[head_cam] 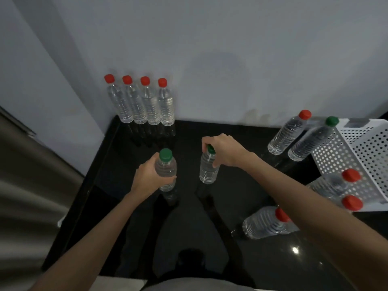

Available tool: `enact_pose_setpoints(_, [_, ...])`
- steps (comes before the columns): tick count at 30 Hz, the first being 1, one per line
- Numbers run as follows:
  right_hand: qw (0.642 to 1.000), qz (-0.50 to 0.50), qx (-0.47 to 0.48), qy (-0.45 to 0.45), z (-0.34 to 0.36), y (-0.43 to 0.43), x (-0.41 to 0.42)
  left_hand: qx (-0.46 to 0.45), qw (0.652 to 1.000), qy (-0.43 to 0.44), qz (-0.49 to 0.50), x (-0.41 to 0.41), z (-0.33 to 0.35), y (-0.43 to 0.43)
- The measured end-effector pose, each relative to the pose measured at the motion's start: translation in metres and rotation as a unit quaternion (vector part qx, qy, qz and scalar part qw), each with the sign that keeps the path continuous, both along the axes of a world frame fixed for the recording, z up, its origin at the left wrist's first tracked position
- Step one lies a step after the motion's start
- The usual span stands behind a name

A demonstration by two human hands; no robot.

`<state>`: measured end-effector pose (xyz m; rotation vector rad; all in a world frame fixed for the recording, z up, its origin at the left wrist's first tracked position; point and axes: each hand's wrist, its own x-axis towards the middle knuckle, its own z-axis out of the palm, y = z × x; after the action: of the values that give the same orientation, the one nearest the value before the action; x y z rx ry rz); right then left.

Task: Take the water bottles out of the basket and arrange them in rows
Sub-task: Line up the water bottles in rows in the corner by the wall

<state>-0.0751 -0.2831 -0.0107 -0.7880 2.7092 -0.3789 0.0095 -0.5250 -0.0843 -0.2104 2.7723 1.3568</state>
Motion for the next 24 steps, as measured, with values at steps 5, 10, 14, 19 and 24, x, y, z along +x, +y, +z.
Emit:
enact_pose_setpoints(5, [0.997, -0.031, -0.054, -0.039, -0.013, 0.013, -0.006, 0.014, 1.000, -0.001, -0.011, -0.001, -0.009, -0.008])
enact_pose_setpoints(10, [0.974, -0.123, -0.174, -0.076, -0.026, 0.022, -0.002, 0.033, 0.999, 0.002, -0.021, -0.004, -0.018, -0.008])
enact_pose_setpoints(14, [0.932, -0.228, -0.270, -0.081, -0.052, 0.018, 0.019, 0.088, 0.996, 0.001, -0.014, -0.002, -0.020, -0.010])
enact_pose_setpoints(19, [0.867, -0.340, -0.361, -0.046, -0.087, -0.001, 0.046, 0.181, 0.983, -0.012, -0.037, 0.006, -0.025, -0.018])
enact_pose_setpoints(24, [0.838, -0.398, -0.372, 0.002, -0.095, -0.018, 0.053, 0.175, 0.984, -0.003, -0.038, 0.005, -0.027, -0.021])
